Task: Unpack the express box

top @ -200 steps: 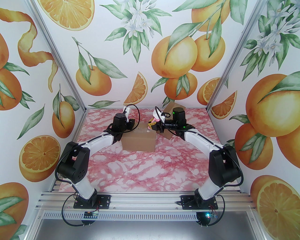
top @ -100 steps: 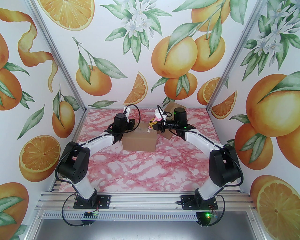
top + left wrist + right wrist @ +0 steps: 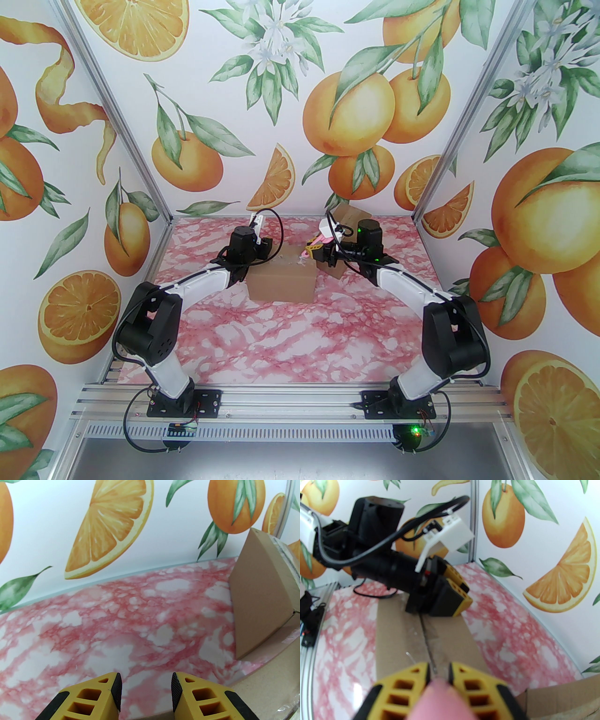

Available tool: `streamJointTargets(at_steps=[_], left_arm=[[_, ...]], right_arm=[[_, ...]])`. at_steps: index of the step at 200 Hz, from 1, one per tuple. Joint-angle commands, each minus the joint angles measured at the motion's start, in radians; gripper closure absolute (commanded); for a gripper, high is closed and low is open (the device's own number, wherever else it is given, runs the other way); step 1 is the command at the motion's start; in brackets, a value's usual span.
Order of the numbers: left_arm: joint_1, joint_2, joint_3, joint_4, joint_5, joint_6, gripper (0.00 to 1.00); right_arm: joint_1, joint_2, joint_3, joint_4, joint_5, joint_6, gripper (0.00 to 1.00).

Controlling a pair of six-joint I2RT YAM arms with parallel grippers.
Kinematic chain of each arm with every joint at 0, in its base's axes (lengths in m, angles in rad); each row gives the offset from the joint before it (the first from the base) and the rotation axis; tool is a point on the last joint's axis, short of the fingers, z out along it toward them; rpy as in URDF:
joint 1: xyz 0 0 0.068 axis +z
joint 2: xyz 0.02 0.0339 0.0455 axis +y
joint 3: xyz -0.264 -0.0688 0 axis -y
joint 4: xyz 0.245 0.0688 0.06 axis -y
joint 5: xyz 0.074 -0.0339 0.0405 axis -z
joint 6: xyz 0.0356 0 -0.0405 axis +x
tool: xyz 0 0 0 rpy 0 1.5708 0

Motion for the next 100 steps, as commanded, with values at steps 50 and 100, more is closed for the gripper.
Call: streamJointTargets(at_steps=[50,100], left_arm=[[0.017,0.14,-0.095,-0.406,-0.013,-0.007,0.6],[0.018,0.144,-0.09,-0.409,-0.009,-0.004,0.6]], right_arm=[[-0.091,-0.027,-0.055,-0.024,0.026,0.003,1.0],[-0.095,-0.033,-0.023,-0.142,0.044,-0.081,1.0]])
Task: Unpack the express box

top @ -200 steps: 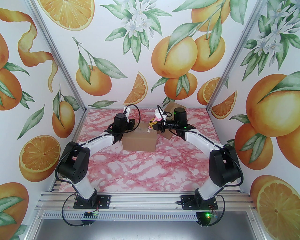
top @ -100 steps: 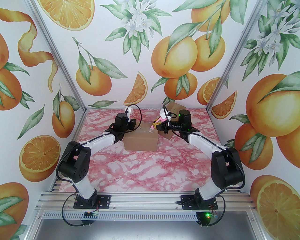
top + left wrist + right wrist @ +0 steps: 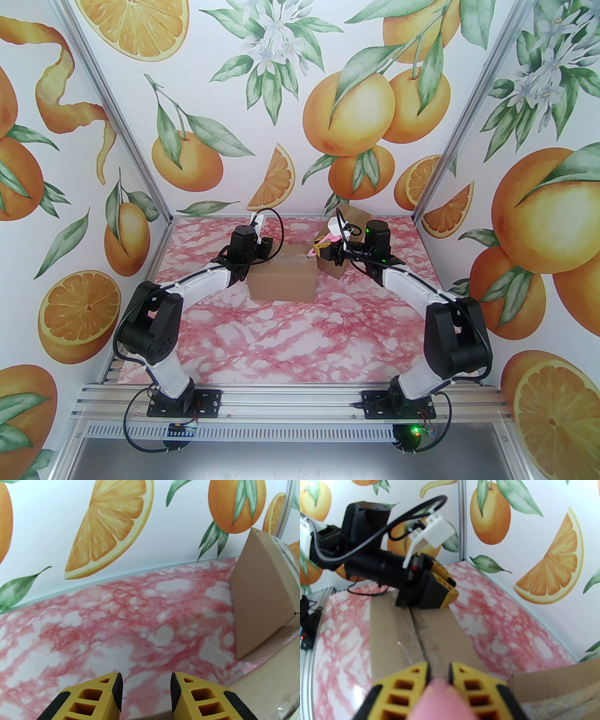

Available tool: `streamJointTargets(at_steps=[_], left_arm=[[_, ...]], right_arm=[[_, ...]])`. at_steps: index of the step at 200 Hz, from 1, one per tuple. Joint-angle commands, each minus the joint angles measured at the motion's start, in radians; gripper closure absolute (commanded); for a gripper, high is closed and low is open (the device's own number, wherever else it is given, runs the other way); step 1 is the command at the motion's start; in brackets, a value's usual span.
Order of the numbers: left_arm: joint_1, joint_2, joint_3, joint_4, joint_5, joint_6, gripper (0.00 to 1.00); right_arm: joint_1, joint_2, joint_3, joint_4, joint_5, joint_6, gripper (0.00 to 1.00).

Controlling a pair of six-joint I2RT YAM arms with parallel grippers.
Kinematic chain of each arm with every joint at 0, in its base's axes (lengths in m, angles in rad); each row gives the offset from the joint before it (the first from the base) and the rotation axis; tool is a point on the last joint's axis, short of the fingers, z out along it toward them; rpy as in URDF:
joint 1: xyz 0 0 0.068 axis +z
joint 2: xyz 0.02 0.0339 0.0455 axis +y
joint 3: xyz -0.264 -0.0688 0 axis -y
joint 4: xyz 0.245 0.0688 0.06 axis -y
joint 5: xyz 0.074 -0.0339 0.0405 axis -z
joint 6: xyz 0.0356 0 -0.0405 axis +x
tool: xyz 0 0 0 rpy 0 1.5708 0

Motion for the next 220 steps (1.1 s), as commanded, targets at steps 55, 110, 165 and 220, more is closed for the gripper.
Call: streamJointTargets(at_steps=[55,110,165,220], left_arm=[[0.017,0.144,-0.093,-0.411,-0.003,-0.004,0.6],[0.016,0.149,-0.086,-0.418,-0.005,-0.004,0.61],[0.016,0.153,-0.083,-0.421,-0.006,-0.004,0.61],[0.014,0.156,-0.079,-0.425,-0.003,0.001,0.61]], right_arm=[[-0.071,-0.057,-0.009,-0.221,0.065,-0.129,1.0],[-0.114,-0.092,-0.08,-0.136,0.075,-0.075,1.0],[-0.124,-0.114,-0.121,-0.091,0.082,-0.048,1.0],[-0.14,-0.142,-0.082,-0.139,0.073,-0.066,1.0]])
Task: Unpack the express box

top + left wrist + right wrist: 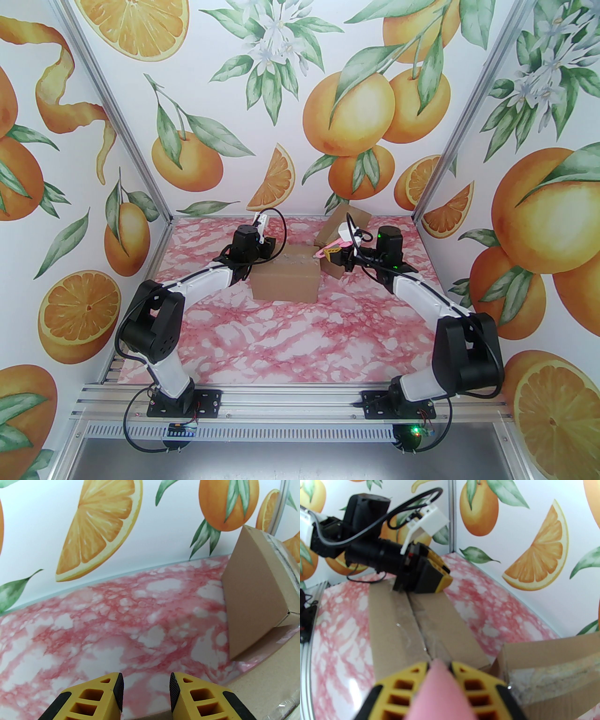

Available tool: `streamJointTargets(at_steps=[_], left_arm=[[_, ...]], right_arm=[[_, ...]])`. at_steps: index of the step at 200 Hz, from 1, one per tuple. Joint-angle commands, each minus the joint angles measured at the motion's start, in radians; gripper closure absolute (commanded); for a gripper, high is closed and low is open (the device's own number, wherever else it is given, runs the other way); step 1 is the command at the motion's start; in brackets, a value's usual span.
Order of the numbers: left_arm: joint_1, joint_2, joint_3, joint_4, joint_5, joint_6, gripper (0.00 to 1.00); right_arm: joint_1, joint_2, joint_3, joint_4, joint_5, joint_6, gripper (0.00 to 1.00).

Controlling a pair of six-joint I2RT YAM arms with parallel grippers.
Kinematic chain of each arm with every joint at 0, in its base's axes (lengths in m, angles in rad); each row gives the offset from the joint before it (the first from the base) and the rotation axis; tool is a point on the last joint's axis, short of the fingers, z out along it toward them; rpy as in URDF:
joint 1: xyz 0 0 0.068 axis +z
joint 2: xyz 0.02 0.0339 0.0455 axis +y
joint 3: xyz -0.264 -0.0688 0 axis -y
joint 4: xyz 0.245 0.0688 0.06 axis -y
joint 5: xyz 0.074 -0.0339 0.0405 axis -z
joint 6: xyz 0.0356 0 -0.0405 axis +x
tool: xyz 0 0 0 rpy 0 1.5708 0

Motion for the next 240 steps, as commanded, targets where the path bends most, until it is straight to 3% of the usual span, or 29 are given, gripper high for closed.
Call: streamJointTargets(at_steps=[1,48,172,203,240], left_arm=[[0.027,0.14,-0.103,-0.414,-0.03,-0.002,0.61],[0.027,0.141,-0.1,-0.419,-0.029,-0.002,0.61],[0.027,0.153,-0.089,-0.432,-0.021,0.003,0.62],[0.027,0.153,-0.087,-0.433,-0.024,0.001,0.62],[0.027,0.161,-0.08,-0.441,-0.021,0.003,0.63]], right_arm=[[-0.063,-0.029,0.005,-0.066,0.064,-0.023,1.0],[-0.067,-0.027,-0.063,-0.039,0.087,-0.026,1.0],[-0.105,-0.076,-0.017,-0.133,0.086,-0.079,1.0],[-0.105,-0.082,-0.095,-0.056,0.096,-0.036,1.0],[-0.127,-0.115,-0.036,-0.125,0.096,-0.067,1.0]])
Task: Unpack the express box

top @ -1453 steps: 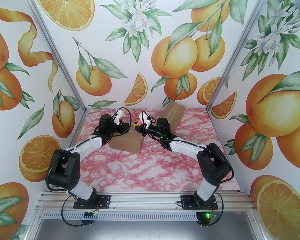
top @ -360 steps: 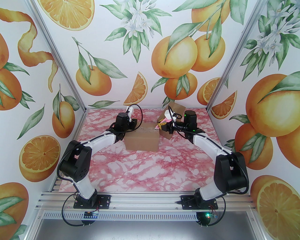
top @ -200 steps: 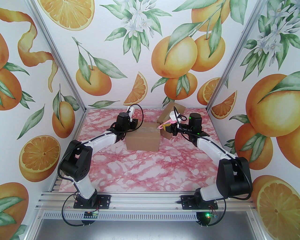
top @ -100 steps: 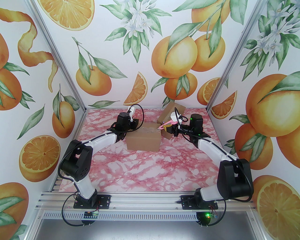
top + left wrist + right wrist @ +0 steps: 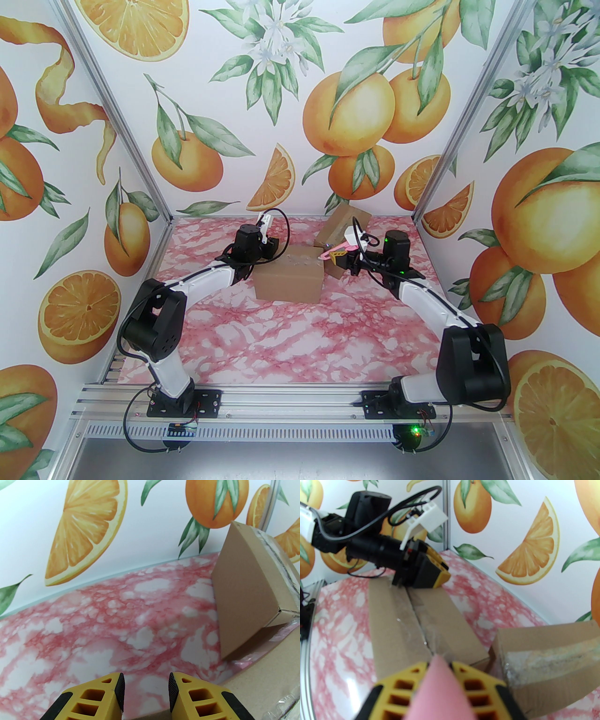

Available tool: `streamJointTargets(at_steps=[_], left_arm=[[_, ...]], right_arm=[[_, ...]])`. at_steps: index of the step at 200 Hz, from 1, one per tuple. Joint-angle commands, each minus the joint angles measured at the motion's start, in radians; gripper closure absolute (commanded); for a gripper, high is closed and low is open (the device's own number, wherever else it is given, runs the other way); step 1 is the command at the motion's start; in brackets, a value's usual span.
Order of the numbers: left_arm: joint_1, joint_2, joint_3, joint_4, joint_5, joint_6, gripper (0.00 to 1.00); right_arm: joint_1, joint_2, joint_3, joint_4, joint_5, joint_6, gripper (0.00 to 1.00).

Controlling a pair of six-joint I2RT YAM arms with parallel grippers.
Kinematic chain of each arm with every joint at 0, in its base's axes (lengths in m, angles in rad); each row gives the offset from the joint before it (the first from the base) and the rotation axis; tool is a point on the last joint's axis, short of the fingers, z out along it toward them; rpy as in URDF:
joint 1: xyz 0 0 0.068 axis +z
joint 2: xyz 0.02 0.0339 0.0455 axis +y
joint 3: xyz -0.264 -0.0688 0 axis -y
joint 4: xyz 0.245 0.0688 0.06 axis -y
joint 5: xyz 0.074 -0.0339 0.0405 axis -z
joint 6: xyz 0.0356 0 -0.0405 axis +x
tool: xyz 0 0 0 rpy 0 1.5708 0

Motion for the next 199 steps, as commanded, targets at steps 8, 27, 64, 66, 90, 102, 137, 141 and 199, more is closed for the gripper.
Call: streamJointTargets(at_steps=[8,27,64,66,90,102,137,141,199], left_arm=[[0.036,0.145,-0.101,-0.435,-0.062,-0.012,0.63],[0.036,0.145,-0.102,-0.435,-0.063,-0.012,0.63],[0.035,0.145,-0.101,-0.435,-0.06,-0.011,0.63],[0.035,0.145,-0.101,-0.435,-0.059,-0.011,0.63],[0.034,0.141,-0.104,-0.429,-0.06,-0.011,0.63],[0.033,0.133,-0.11,-0.425,-0.06,-0.01,0.63],[0.034,0.081,-0.153,-0.374,-0.036,0.001,0.61],[0.034,0.07,-0.16,-0.364,-0.031,0.005,0.6],[0.037,-0.105,-0.135,-0.356,0.065,0.145,0.47]], right_arm=[[-0.083,-0.039,0.006,-0.088,0.088,-0.041,1.0],[-0.083,-0.033,-0.068,-0.009,0.093,0.0,1.0],[-0.092,-0.065,-0.052,-0.026,0.119,-0.025,1.0],[-0.094,-0.065,-0.05,-0.031,0.12,-0.028,1.0],[-0.114,-0.09,-0.065,0.059,0.119,0.044,1.0],[-0.112,-0.11,-0.079,0.167,0.131,0.123,1.0],[-0.108,-0.131,-0.056,0.23,0.207,0.303,1.0],[-0.103,-0.131,-0.053,0.218,0.207,0.322,1.0],[0.075,-0.256,-0.131,-0.045,0.414,0.355,1.0]])
